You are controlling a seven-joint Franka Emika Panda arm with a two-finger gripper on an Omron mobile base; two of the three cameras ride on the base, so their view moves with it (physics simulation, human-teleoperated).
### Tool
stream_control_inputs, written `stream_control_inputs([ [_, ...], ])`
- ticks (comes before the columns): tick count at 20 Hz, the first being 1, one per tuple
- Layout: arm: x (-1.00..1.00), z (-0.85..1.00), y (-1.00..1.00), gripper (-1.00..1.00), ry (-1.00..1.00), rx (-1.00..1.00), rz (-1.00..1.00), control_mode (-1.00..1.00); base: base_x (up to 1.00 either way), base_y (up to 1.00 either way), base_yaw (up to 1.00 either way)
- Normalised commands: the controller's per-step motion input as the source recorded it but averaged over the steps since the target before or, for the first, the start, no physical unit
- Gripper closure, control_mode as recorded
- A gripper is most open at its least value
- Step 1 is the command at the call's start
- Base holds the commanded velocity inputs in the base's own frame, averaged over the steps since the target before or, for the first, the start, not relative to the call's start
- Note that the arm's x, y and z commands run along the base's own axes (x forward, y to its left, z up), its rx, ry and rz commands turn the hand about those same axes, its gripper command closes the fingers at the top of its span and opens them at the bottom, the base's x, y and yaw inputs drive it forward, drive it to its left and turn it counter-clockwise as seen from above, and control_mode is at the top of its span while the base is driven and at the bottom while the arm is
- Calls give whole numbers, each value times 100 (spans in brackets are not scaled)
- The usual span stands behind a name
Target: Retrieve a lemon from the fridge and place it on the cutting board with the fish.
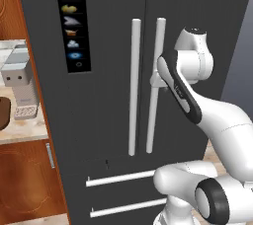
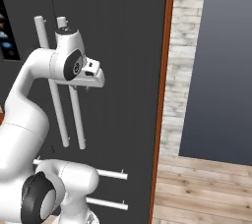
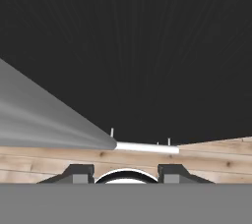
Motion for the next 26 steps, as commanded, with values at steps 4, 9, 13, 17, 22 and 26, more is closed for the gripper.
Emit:
stream_control_inputs([
  [4,0,0,0,-100,0,0,0,100,0,0,0],
  [9,0,0,0,-100,0,0,0,100,-18,0,0],
  [13,0,0,0,-100,0,0,0,100,-12,22,-5],
  [17,0,0,0,-100,0,0,0,100,-32,24,-5],
  [22,0,0,0,-100,0,0,0,100,-24,32,-4],
  [26,0,0,0,-100,0,0,0,100,-15,20,0],
])
